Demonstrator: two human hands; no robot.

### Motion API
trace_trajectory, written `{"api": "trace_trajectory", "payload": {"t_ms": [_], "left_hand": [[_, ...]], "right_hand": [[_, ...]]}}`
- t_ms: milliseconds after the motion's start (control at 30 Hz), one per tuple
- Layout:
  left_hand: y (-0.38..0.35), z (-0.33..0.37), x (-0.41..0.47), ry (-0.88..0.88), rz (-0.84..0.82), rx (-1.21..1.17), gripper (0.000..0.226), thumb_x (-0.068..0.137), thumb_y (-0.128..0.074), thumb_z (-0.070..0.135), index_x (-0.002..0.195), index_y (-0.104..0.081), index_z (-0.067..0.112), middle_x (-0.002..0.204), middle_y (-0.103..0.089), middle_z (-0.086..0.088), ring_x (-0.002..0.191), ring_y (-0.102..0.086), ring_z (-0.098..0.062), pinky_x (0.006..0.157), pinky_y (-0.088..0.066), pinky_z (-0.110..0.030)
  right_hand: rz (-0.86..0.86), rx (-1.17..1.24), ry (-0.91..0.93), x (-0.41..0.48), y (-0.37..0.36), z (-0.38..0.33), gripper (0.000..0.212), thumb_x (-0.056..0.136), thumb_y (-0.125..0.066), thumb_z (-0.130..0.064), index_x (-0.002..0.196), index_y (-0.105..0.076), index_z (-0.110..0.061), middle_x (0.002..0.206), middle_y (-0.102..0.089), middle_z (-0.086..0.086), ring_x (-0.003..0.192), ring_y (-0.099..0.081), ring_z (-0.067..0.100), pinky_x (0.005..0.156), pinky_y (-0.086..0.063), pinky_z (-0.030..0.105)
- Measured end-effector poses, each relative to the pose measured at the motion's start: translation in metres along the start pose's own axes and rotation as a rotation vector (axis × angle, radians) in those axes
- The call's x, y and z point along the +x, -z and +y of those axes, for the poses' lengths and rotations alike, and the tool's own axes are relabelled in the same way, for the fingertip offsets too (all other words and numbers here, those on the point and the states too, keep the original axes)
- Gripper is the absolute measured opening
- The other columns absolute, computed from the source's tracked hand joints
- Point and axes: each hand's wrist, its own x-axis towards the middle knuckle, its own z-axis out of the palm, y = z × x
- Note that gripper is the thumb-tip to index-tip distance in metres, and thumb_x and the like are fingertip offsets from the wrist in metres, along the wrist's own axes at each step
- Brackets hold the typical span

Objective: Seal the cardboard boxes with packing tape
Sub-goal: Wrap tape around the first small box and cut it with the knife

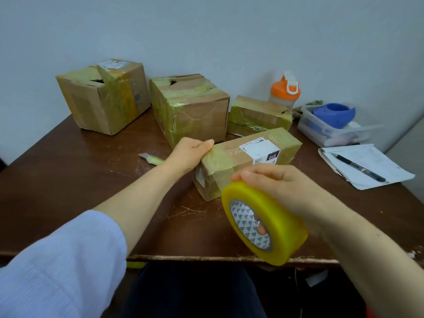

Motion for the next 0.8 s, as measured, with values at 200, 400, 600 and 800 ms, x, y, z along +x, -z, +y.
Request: {"api": "trace_trajectory", "payload": {"t_ms": [200,400,600,800], "left_hand": [[0.000,0.009,-0.006,-0.259,0.144,0.377,0.026,0.097,-0.051,0.025,0.109,-0.070,0.011,0.106,-0.069,-0.006,0.100,-0.060,-0.020,0.086,-0.045,-0.030],[-0.037,0.028,0.002,-0.048,-0.014,0.865,0.080,0.092,-0.015,0.065,0.150,-0.011,0.010,0.141,-0.043,-0.018,0.125,-0.043,-0.037,0.092,-0.038,-0.044],[-0.037,0.023,0.011,-0.128,-0.009,1.023,0.072,0.091,-0.019,0.067,0.123,-0.046,0.007,0.125,-0.053,-0.016,0.113,-0.051,-0.035,0.077,-0.032,-0.039],[-0.025,0.024,0.029,-0.210,0.040,0.910,0.052,0.101,-0.021,0.047,0.075,-0.049,0.011,0.092,-0.061,-0.011,0.094,-0.058,-0.034,0.069,-0.035,-0.034]], "right_hand": [[-0.025,0.029,-0.099,0.018,-0.005,0.006,0.015,0.086,-0.066,-0.034,0.090,-0.073,-0.022,0.084,-0.070,0.017,0.052,-0.063,0.031,0.046,-0.053,0.034],[-0.030,0.042,-0.121,0.027,-0.007,0.010,0.017,0.088,-0.065,-0.032,0.097,-0.071,-0.019,0.087,-0.068,0.016,0.054,-0.064,0.028,0.045,-0.055,0.034],[-0.043,-0.063,-0.098,0.029,-0.001,0.015,0.020,0.086,-0.064,-0.041,0.099,-0.071,-0.027,0.100,-0.069,0.009,0.070,-0.065,0.022,0.065,-0.059,0.038],[-0.110,0.072,-0.143,0.028,0.001,0.013,0.020,0.086,-0.067,-0.035,0.099,-0.071,-0.021,0.094,-0.070,0.017,0.059,-0.064,0.030,0.047,-0.055,0.034]]}}
